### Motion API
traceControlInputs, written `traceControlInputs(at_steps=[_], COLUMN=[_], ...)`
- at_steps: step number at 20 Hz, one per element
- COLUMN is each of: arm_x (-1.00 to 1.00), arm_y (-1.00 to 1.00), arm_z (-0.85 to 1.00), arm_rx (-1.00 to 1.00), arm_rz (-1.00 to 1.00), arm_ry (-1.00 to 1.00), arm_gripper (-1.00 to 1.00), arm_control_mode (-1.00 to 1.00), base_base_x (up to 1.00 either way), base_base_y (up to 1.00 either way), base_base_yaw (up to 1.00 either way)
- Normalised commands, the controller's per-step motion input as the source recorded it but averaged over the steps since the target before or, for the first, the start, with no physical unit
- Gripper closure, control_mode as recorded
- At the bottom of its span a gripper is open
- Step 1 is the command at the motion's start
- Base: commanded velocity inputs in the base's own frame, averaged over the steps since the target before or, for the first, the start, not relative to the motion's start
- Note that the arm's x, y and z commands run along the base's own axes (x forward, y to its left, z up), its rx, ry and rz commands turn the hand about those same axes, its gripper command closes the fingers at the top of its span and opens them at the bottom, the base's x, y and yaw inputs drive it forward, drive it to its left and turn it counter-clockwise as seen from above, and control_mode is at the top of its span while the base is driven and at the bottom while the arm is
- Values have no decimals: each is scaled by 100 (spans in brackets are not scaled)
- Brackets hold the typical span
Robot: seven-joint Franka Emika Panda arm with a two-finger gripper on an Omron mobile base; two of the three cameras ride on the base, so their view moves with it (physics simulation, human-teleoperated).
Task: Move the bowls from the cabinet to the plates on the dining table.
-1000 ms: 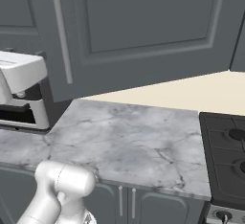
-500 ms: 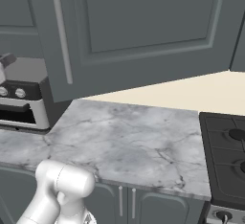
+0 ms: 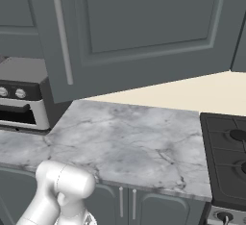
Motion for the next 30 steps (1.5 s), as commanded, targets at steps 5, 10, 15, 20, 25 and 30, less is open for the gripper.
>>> traceControlInputs(at_steps=[5,10,15,20,25,30], arm_x=[15,13,31,29,20,23], arm_y=[21,13,2,-3,-14,-20], arm_z=[-3,-3,0,-1,0,0], arm_rx=[0,0,0,0,1,2], arm_rz=[-13,-14,-12,-8,0,0], arm_ry=[-10,-5,0,2,8,5], arm_gripper=[-100,-100,-100,-100,-100,-100], arm_control_mode=[-100,-100,-100,-100,-100,-100], base_base_x=[0,0,0,0,0,0], base_base_y=[0,0,0,0,0,0], base_base_yaw=[0,0,0,0,0,0])
